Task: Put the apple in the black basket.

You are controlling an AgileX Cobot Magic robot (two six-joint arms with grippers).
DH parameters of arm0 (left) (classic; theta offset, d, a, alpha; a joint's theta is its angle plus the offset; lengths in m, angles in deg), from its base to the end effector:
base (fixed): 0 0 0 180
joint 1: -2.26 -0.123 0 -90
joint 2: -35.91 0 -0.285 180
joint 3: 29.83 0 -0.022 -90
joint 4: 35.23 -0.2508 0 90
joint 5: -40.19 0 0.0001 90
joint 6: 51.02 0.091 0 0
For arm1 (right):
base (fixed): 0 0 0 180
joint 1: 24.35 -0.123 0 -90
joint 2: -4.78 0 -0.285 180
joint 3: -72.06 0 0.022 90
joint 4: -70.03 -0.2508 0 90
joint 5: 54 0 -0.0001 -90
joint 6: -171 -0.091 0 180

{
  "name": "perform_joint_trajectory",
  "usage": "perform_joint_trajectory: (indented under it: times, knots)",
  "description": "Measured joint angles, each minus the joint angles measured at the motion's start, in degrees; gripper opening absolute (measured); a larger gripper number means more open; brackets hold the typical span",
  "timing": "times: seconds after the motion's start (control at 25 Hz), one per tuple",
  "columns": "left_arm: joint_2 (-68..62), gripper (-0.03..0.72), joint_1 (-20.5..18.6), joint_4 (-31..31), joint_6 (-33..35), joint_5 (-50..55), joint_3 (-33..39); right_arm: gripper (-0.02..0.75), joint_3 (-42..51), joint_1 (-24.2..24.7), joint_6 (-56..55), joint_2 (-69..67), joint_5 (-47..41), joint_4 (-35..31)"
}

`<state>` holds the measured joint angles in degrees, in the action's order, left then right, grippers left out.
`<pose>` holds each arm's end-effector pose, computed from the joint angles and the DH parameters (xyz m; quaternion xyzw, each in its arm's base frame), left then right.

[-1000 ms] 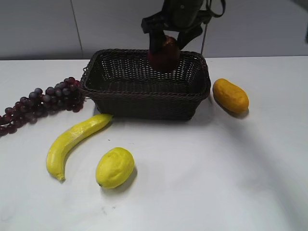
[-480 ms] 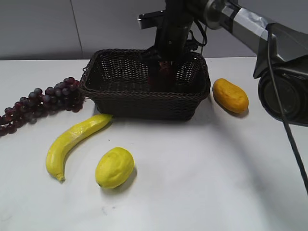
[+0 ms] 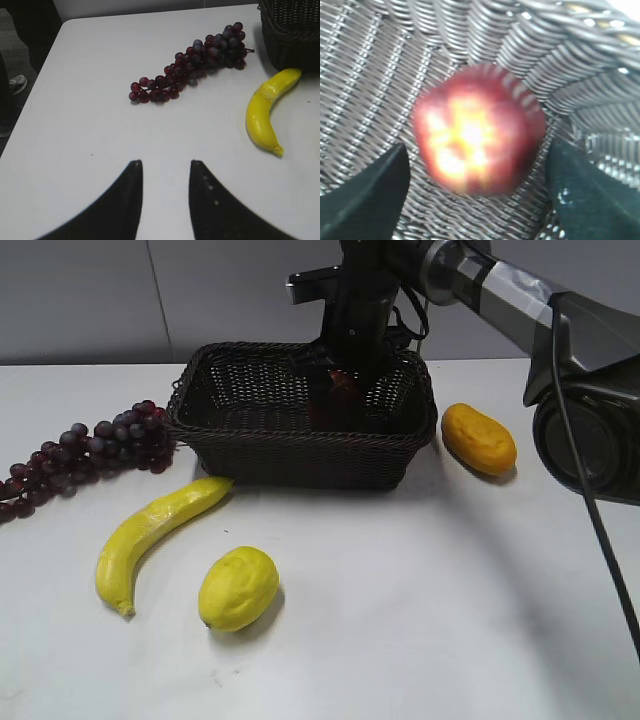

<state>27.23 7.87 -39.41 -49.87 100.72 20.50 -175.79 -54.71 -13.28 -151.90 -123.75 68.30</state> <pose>0.0015 0.0057 0.2692 0.0504 0.8620 0.0169 0.5042 0.4691 0.2778 0.1782 -0.2192 0.9577 0.0695 0.1730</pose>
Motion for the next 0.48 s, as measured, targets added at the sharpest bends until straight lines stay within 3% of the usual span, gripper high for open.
perform_joint_trajectory:
  times: [0.12,0.24,0.48]
  knots:
    - [0.0,0.236,0.0,0.0,0.0,0.0,0.0,0.564,0.0,0.0,0.2,0.0,0.0,-0.3]
    - [0.0,0.236,0.0,0.0,0.0,0.0,0.0,0.631,0.0,0.0,0.3,-0.1,0.0,-0.4]
    - [0.0,0.236,0.0,0.0,0.0,0.0,0.0,0.637,-0.6,0.0,0.3,0.0,0.0,-2.2]
